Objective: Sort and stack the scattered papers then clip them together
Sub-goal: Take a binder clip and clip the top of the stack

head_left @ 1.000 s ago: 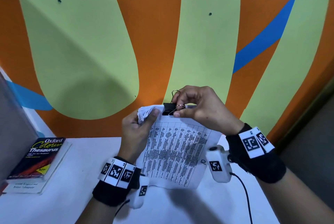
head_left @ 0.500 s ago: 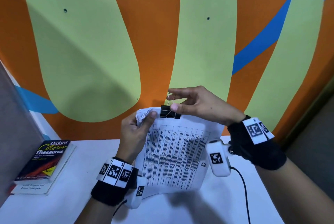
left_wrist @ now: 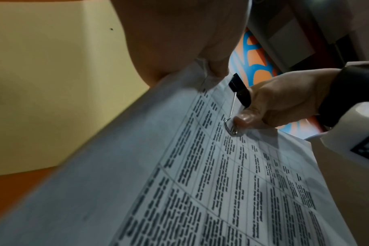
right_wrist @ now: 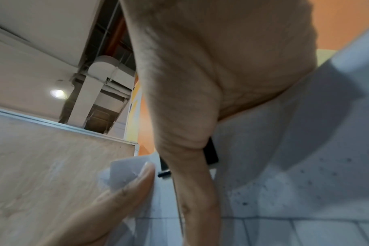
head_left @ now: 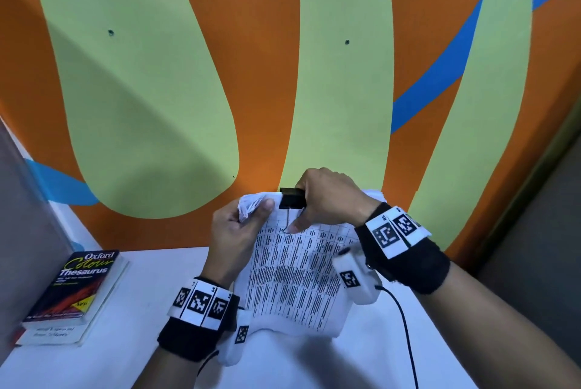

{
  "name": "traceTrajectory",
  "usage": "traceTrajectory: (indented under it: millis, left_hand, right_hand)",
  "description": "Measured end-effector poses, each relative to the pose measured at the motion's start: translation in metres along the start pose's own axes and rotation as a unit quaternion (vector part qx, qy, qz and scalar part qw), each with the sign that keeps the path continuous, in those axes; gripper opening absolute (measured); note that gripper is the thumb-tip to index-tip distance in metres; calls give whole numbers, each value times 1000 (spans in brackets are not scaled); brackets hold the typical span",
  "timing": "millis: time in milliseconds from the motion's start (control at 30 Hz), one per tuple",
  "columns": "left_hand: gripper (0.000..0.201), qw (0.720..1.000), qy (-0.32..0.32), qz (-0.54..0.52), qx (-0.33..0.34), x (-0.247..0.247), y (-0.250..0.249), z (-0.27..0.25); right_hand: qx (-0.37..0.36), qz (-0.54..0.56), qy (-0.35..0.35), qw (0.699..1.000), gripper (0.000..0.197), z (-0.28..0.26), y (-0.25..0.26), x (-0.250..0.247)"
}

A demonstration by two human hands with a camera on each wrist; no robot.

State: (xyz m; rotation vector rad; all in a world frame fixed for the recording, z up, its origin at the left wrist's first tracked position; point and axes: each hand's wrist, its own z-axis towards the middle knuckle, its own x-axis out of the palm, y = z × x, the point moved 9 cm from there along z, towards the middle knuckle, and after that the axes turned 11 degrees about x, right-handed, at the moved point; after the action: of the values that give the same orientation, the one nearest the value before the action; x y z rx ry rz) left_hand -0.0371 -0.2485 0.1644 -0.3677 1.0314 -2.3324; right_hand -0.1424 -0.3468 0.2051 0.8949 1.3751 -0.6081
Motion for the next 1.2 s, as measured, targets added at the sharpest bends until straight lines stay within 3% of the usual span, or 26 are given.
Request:
traceTrajectory:
  millis: [100,200,267,300,367,400,433,533,667,733,767,833,900,1000,1100,1200]
  left_hand:
    - [12,1000,-4,13,0,-2,-2,1]
    - [31,998,-39,40,-10,-22,7,1]
    - [33,996,-64,55,-16,-38,15,0]
    - [34,995,-74,60,-16,-44,17,-1]
    - [34,994,-83,68,-11,-46,16,-1]
    - [34,994,-77,71,-1,-44,13,-1]
    - [33,995,-71,72,12,-40,8,1]
    - [16,994,-65,64,56,-39,-12,10]
    - [16,992,-96,17,75,-50,-30,17]
    - [38,996,-81,9,27,-51,-11,4]
    - [52,997,-68,14,-29,-51,11,-8]
    - [67,987,-30,58,-147,-53,58,-41]
    - [57,975,1,70,-212,-53,93,-73]
    - [15,962,-3,89,-260,-55,114,-103]
    - [13,964,-13,99,-245,-61,108,-111]
    - [14,965,19,113,-235,-63,101,-118]
  right_hand:
    - [-6,-1,8,1000,36,-6,2,-3]
    - [29,20,-2,999,43,-8,-36,-11]
    - [30,140,-32,989,26,-6,-71,-9]
    - [21,262,-23,965,21,-8,-82,2]
    - [2,494,-19,869,21,-15,-91,27]
    - [-3,543,-46,838,24,-19,-93,37]
    - [-12,556,-81,827,24,-23,-91,41]
    - [-36,502,-198,841,19,-37,-76,23]
    - [-50,456,-289,841,30,-50,-63,4]
    - [-43,459,-270,846,18,-49,-60,28]
    - [-27,470,-239,850,12,-44,-63,52]
    - [25,476,-164,863,30,-36,-72,107]
    - [74,469,-100,874,31,-35,-81,157]
    - [99,460,-64,880,25,-43,-87,199]
    - [99,484,-87,865,22,-59,-88,201]
    - [104,482,-78,867,14,-71,-90,206]
